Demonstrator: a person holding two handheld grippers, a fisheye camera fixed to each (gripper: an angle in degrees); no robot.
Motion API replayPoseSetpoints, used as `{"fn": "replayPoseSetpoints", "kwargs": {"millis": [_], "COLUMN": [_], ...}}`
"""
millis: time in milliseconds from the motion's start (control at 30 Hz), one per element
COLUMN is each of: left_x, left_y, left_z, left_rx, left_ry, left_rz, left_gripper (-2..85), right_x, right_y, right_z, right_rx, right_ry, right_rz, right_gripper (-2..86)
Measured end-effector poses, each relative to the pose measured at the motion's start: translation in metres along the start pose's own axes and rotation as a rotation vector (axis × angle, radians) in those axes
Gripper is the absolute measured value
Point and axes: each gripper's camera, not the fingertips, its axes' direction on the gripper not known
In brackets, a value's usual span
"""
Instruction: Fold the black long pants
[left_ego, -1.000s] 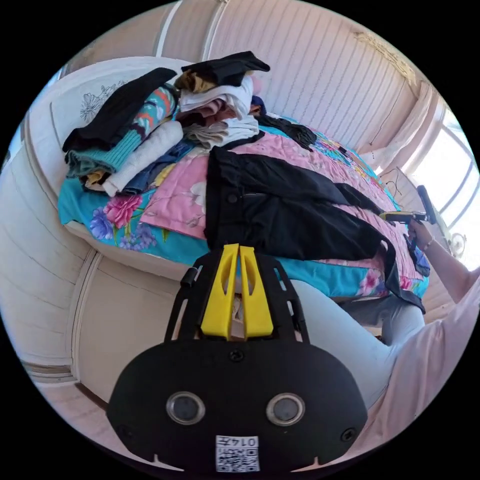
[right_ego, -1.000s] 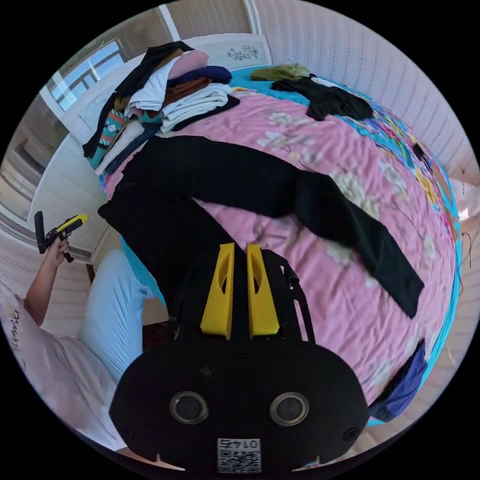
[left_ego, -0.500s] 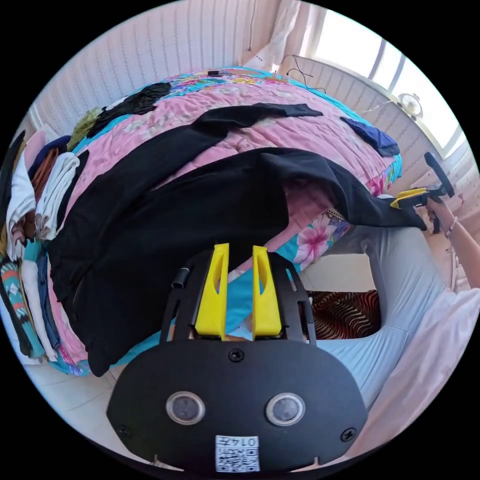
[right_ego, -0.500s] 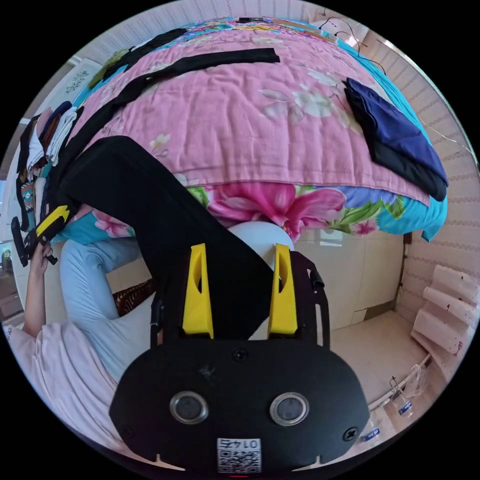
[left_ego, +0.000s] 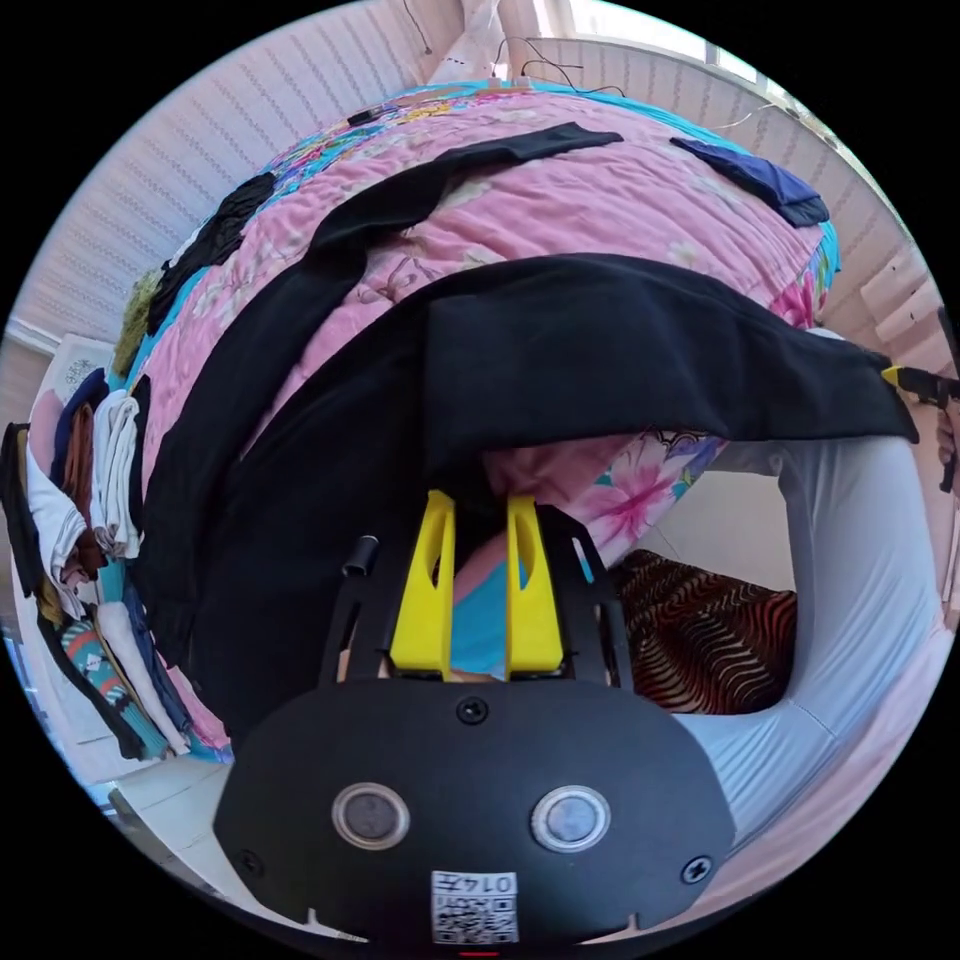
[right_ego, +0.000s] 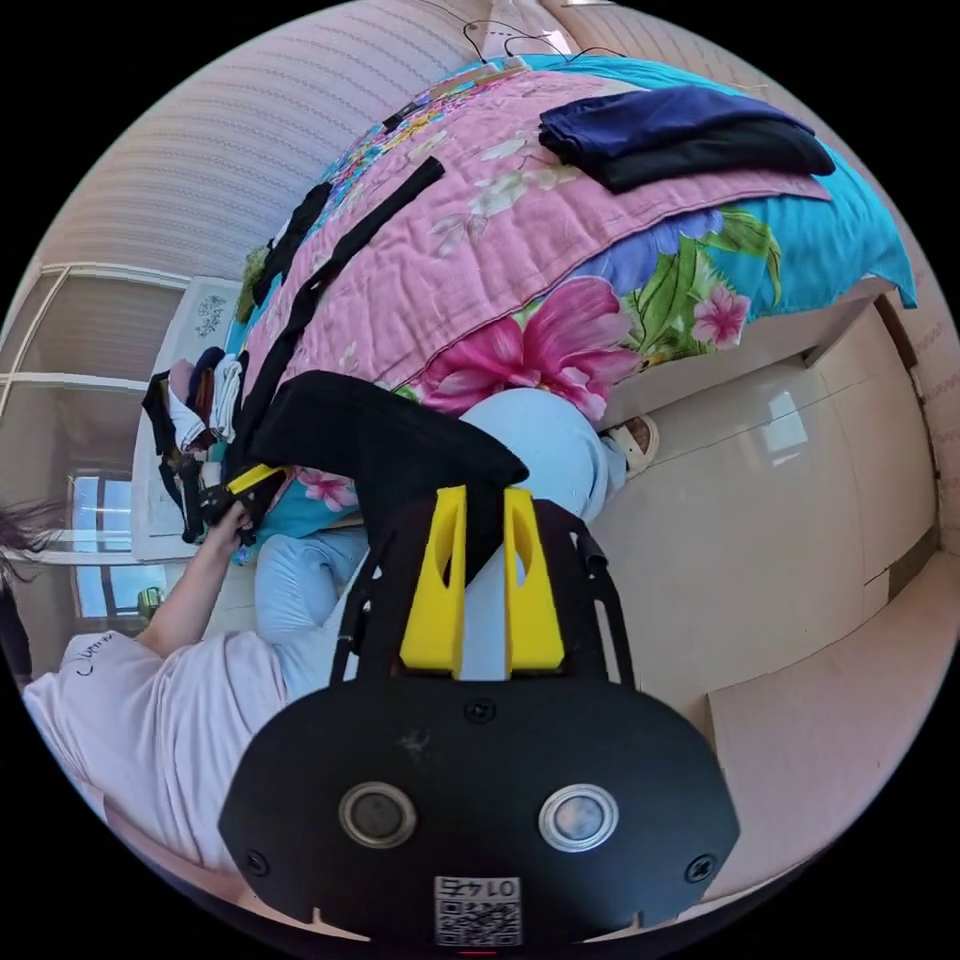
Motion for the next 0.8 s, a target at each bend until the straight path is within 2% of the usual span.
{"fn": "replayPoseSetpoints", "kwargs": {"millis": [200,367,467,567,667,733,800], "left_x": [0.026,0.049,0.063,0.074,0.076,0.076,0.076], "left_y": [-0.041,-0.065,-0.074,-0.086,-0.102,-0.107,-0.111], "left_z": [0.007,-0.004,-0.012,-0.004,0.015,0.015,0.009], "left_rx": [-0.017,0.0,-0.002,-0.007,-0.02,0.008,0.041], "left_ry": [-0.025,-0.069,-0.068,-0.084,-0.012,0.003,0.02], "left_rz": [0.046,0.131,0.204,0.241,0.185,0.169,0.184], "left_gripper": [2.4,-0.1,-0.6,-0.6,-0.1,0.1,0.1], "right_x": [0.012,0.003,0.0,-0.002,0.01,0.022,0.029], "right_y": [-0.011,-0.066,-0.106,-0.147,-0.18,-0.189,-0.19], "right_z": [0.0,-0.026,-0.045,-0.032,0.011,0.034,0.049], "right_rx": [0.028,0.084,0.14,0.1,0.013,0.035,0.092], "right_ry": [-0.09,0.081,0.111,0.167,0.233,0.302,0.269], "right_rz": [-0.091,-0.234,-0.291,-0.335,-0.305,-0.234,-0.194], "right_gripper": [1.0,0.6,0.6,0.8,1.4,2.0,3.0]}}
